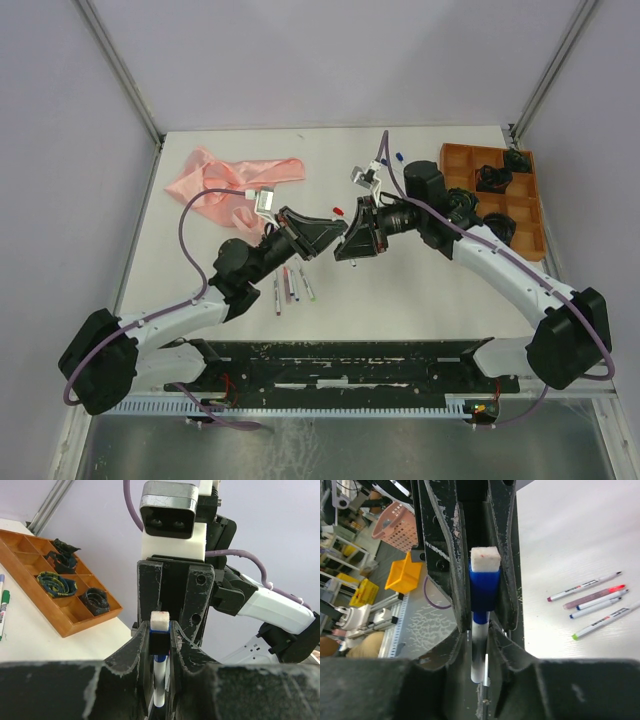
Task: Open the pen caps
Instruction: Open the pen cap from the pen.
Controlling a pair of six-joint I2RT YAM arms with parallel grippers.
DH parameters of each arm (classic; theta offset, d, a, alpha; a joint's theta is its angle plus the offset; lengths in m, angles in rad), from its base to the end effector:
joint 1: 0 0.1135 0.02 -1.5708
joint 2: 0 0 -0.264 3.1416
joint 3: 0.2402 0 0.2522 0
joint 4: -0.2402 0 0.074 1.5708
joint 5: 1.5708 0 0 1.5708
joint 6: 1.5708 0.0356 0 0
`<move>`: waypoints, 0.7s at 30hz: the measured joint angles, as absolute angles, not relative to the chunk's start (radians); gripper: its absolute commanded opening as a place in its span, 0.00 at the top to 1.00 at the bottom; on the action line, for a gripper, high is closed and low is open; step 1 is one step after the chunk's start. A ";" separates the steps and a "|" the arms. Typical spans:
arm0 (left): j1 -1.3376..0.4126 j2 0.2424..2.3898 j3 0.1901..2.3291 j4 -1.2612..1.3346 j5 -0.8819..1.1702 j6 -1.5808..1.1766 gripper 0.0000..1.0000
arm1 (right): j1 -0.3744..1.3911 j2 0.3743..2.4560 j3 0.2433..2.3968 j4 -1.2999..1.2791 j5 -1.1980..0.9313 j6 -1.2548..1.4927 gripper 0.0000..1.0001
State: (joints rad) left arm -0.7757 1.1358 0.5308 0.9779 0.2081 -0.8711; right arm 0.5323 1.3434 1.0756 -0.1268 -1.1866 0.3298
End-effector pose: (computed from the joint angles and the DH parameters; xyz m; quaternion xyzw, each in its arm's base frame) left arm 0.1703 -0.1773 0.3026 0.0590 0.5642 -0.6423 0.5154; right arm 0.2359 0.1773 0.3302 -0.3783 0.6549 0.6148 0.2235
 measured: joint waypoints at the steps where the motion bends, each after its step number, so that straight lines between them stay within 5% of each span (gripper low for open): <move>1: -0.776 1.136 0.531 0.978 0.207 -0.868 0.97 | 0.535 1.343 1.076 -0.128 -1.184 0.331 0.87; 4: -0.777 1.134 0.531 0.980 0.201 -0.856 0.94 | 0.542 1.343 1.076 -0.133 -1.169 0.336 1.00; 8: -0.777 1.130 0.531 0.973 0.196 -0.855 0.67 | 0.543 1.343 1.076 -0.139 -1.166 0.335 1.00; 11: -0.778 1.123 0.531 0.966 0.190 -0.855 0.58 | 0.543 1.343 1.077 -0.143 -1.166 0.335 1.00; 21: -0.778 1.079 0.534 0.925 0.174 -0.855 0.57 | 0.546 1.343 1.077 -0.155 -1.166 0.335 1.00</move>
